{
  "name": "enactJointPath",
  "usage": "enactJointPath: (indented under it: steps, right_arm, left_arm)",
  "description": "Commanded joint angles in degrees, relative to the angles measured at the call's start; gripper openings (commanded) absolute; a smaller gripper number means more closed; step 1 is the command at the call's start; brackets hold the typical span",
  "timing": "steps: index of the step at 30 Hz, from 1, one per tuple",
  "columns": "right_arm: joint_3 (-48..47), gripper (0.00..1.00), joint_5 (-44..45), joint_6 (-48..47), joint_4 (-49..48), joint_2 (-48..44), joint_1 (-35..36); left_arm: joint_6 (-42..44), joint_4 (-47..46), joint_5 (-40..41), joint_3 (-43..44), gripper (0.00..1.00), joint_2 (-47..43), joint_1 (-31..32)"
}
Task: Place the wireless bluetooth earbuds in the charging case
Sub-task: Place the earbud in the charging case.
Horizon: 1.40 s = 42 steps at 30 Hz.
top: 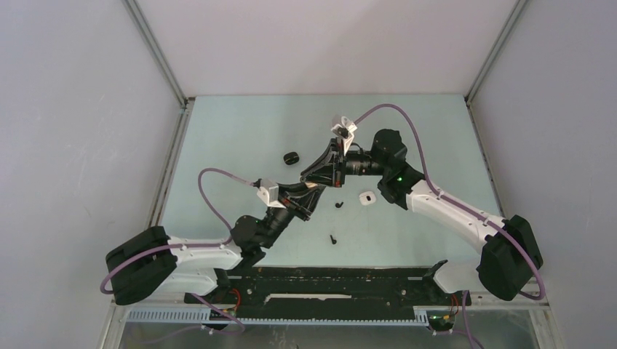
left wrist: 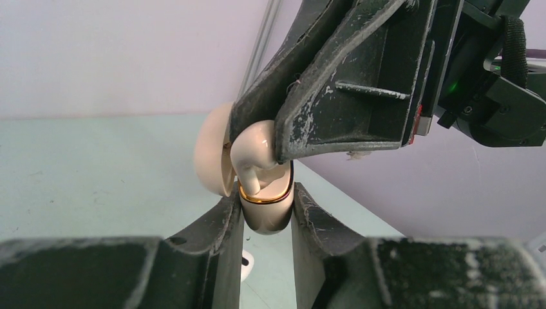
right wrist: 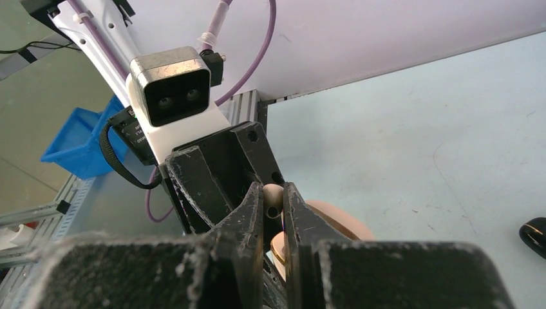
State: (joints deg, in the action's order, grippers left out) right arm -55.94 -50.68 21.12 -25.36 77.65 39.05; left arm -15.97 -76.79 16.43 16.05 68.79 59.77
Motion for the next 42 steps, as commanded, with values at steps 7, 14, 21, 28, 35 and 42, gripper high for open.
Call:
enactJointPath:
  steps: [7,14,21,28,35,42]
  right_arm:
    - [-1.5,0.0,0.9,-2.4,2.1,0.2,0.1]
    - [-1.0,0.0,1.0,-2.7,2.3,0.3,0.5]
    - [-1.0,0.0,-1.1,-1.0,0.2,0.9,0.8]
    - [-1.0,0.0,-1.7,-1.4,1.5,0.8,0.7]
    - [-1.0,0.0,-2.9,-0.8,0.4,1.0,0.9]
    - [-1.0,0.0,-2.2,-1.1,0.8,1.6,0.9]
  left_arm:
    - [1.8,-5.5,1.8,-1.0,0.0,-3.2,0.2]
    - [2.1,-5.9,2.3,-1.3,0.0,-3.4,0.2]
    - [2.2,-6.3,2.5,-1.4,0.0,-2.7,0.2]
    - [2.6,-6.5,3.0,-2.1,0.0,-3.0,0.2]
    - [2.8,-6.4,2.3,-2.0,0.0,-2.7,0.2]
    - [3.8,-7.1,1.0,-2.5,0.0,-2.8,0.2]
